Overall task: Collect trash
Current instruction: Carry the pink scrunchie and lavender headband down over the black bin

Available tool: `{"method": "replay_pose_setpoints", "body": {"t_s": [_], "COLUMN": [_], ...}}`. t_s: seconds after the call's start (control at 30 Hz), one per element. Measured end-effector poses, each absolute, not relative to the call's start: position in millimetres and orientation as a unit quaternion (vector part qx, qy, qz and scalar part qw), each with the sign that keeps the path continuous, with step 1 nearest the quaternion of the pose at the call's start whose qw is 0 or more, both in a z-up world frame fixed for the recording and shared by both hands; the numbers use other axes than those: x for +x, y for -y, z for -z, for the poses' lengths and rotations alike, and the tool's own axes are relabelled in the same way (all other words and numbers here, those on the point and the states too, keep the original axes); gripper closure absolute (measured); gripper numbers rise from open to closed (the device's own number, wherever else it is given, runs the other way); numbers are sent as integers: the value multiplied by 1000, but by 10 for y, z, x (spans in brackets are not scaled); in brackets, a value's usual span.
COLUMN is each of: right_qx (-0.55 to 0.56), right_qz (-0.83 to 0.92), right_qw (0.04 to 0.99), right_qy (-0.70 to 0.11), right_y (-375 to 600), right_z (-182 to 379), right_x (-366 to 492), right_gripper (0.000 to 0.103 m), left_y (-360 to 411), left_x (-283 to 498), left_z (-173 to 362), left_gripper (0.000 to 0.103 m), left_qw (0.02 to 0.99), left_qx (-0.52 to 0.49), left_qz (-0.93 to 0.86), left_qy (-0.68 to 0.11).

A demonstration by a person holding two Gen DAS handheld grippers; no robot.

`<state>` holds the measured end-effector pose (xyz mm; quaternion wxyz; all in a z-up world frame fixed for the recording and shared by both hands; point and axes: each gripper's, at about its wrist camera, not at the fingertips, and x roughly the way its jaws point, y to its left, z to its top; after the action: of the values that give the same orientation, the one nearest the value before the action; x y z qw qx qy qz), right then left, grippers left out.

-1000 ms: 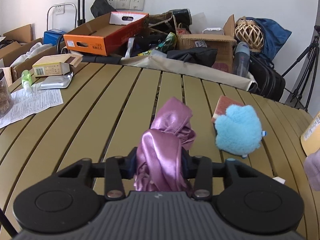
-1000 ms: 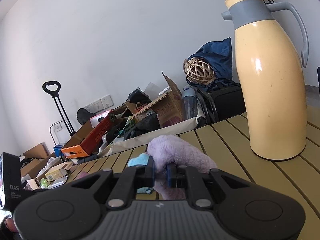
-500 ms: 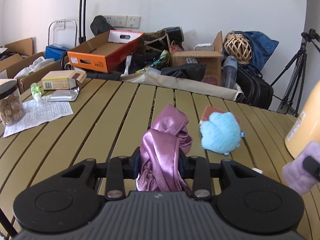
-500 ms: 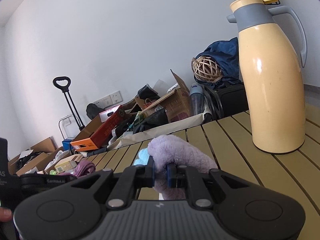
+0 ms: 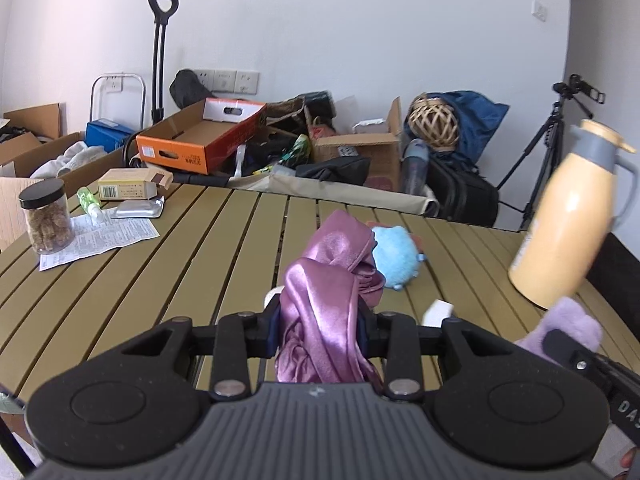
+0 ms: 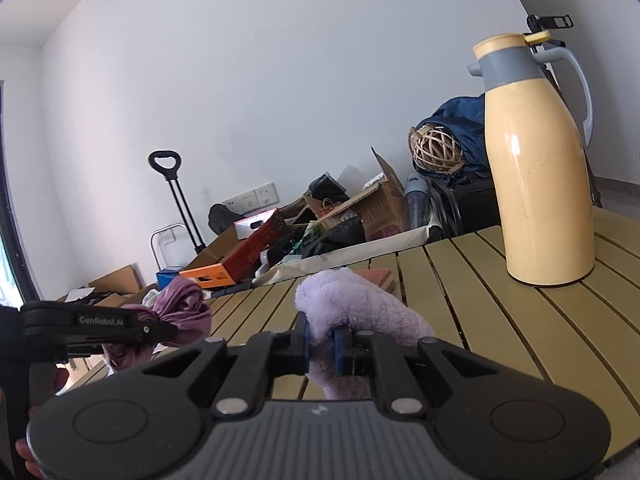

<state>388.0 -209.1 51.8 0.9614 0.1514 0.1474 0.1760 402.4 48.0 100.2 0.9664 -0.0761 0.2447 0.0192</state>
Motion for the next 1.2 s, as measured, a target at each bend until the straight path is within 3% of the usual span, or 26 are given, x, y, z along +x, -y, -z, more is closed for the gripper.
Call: {"method": "replay_pose_setpoints", "body": {"t_s": [0.5,1.2], "right_qx": [111,65], "right_qz": [-198,-211], "right_qw": [962,950], "right_qy": [-154,-222], "right_y": [2078,1961], "right_z": [-476,-99], "right_x": [2907,2182], "right_gripper": [93,93], "left_y": [-390,-422], "left_x": [2886,2088], "left_z": [-954,-289], "left_gripper": [68,68], "left_qw": [971,958], "left_qx": [-64,-58], "left_qz": [18,34], "left_qy": [-230,-278]}}
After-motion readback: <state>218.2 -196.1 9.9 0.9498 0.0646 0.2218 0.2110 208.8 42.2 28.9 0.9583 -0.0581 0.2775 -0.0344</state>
